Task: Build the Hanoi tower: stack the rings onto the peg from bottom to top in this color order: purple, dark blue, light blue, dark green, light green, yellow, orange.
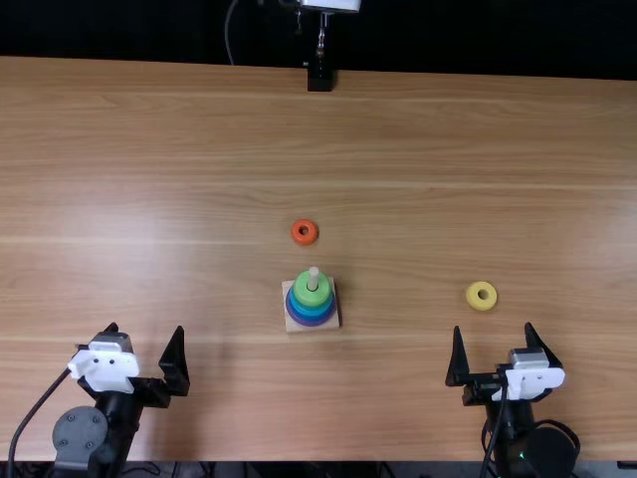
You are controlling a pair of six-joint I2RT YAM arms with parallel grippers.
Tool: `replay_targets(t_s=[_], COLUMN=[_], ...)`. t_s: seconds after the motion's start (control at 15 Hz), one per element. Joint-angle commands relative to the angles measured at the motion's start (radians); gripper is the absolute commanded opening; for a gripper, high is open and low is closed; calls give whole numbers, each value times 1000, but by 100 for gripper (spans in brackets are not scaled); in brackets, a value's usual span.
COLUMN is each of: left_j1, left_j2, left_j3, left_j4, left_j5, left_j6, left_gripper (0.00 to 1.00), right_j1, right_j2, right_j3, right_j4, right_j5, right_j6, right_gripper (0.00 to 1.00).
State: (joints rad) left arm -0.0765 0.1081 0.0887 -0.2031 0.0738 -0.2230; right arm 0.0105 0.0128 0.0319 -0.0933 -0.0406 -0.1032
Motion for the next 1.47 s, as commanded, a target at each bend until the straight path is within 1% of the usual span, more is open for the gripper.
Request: replay_targets(t_s=[0.0, 0.2, 0.4, 0.6, 1.33, 1.4], left_j1=[15, 11, 14, 17, 15, 17], left_j2=[-53, -108, -108, -108, -108, -108], left_j3=[-35, -66, -79, -79, -79, -79], left_j4=[10, 10, 12, 14, 14, 14], left_j5=[-8, -8, -4, -8, -6, -6], left_j6=[44, 43, 44, 37, 39, 39], left_gripper=[100, 100, 100, 100, 100, 100], right_j1=[-14, -14, -14, -14, -6, -7], right_j2=[-13, -13, -13, -13, -13, -13], right_j3=[-17, -17, -15, -17, -15, -17], right_j4=[-5, -5, -5, -5, -5, -9], right_j5=[2, 2, 2, 2, 4, -2], right_j6=[0, 0, 0, 0, 2, -5], right_gripper=[100, 100, 100, 100, 100, 100])
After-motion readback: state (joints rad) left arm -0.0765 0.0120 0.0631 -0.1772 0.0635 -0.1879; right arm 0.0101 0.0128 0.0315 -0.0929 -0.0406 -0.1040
